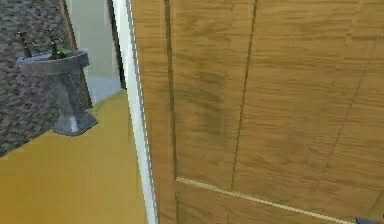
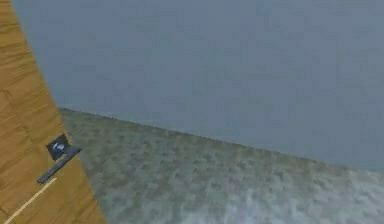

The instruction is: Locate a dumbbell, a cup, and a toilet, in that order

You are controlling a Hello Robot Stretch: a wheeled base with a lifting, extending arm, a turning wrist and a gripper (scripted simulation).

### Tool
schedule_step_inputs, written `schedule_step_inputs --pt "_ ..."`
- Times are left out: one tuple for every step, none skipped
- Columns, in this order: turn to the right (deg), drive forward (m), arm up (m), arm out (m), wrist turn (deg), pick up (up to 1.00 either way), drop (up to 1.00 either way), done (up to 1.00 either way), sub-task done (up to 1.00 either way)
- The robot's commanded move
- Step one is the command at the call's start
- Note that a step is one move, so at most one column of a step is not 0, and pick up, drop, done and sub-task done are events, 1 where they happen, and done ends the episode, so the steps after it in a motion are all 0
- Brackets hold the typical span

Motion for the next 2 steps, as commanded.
schedule_step_inputs --pt "-45.0 0.00 0.00 0.00 0.0 0.00 0.00 0.00 0.00" --pt "-21.0 0.00 0.00 0.00 0.0 0.00 0.00 0.00 0.00"
